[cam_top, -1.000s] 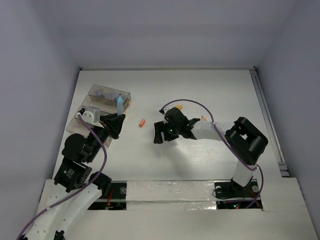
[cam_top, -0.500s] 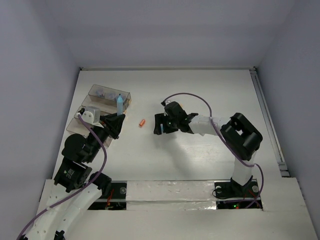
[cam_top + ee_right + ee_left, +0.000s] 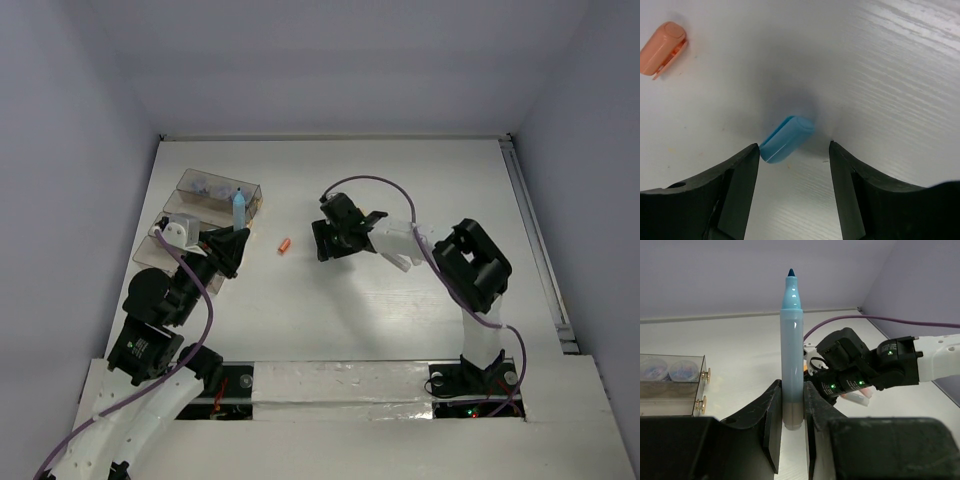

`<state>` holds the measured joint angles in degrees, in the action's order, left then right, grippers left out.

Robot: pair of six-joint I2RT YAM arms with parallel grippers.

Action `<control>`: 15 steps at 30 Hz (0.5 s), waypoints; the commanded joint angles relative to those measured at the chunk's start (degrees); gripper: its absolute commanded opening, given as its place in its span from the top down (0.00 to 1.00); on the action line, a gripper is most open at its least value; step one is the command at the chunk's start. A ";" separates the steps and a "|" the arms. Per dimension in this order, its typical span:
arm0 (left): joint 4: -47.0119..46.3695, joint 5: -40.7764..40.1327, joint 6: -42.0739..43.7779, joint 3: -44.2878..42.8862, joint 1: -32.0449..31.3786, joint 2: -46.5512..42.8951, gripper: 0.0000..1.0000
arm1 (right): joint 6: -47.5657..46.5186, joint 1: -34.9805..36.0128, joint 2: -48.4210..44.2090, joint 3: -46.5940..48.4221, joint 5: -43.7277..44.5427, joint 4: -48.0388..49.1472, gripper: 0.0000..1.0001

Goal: Sort the stationery into containers
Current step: Close the pen cap on the pen.

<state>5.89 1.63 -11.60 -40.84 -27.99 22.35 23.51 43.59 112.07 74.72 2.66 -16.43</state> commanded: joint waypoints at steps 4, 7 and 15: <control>-1.76 0.04 -0.01 0.06 0.39 -0.03 1.00 | -4.26 3.60 4.99 9.91 5.78 -11.86 0.30; -1.67 0.04 -0.09 0.06 0.39 0.06 1.00 | -4.26 3.60 6.84 12.64 7.97 -13.54 0.29; -1.67 0.13 -0.01 0.06 0.39 -0.11 1.00 | -2.95 4.66 8.70 16.52 15.45 -19.61 0.31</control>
<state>6.11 1.63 -11.60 -40.84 -27.99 22.37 20.01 47.72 120.42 89.41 13.37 -31.33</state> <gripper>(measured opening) 0.146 0.690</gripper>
